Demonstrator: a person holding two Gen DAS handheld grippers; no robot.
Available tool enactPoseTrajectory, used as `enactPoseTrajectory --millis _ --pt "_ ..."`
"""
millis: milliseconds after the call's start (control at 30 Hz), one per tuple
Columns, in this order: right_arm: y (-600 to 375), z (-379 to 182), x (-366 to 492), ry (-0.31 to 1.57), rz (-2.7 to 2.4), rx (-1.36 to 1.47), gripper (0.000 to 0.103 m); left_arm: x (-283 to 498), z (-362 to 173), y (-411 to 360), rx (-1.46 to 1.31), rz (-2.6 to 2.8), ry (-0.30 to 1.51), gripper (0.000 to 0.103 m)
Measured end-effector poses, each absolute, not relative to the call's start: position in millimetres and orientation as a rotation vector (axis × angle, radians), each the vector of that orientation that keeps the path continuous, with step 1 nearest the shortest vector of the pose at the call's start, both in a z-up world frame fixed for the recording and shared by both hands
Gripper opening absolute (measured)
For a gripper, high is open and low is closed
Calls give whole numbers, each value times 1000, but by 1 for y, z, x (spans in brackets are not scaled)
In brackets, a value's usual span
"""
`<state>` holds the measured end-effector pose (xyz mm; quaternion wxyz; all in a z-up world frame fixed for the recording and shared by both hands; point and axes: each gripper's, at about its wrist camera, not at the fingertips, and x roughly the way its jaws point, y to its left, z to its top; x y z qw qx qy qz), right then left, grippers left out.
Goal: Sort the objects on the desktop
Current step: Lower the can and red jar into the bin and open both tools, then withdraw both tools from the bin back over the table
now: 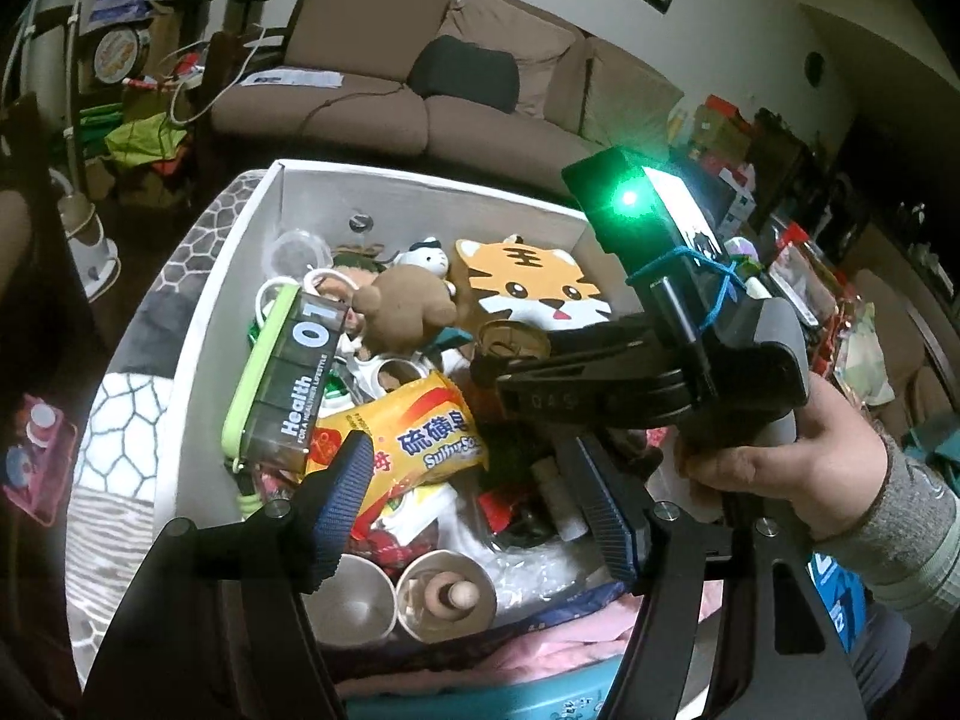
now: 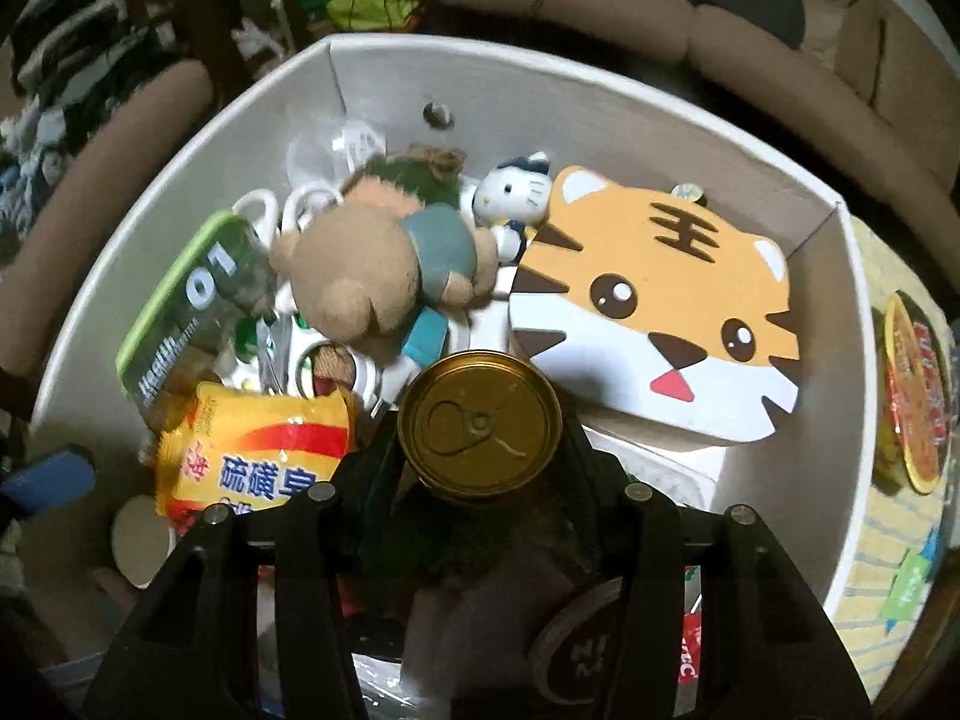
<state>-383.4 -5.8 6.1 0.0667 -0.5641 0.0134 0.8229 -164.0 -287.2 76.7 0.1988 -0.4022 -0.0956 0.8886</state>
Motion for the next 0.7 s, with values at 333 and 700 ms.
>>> enactPoseTrajectory --millis 333,700 --pt "36 37 -368 416 2498 -1665 61 -164 77 -279 -1183 2513 -220 84" --pt "36 79 -300 310 2567 -1743 89 -148 103 -235 -1199 2522 -193 103"
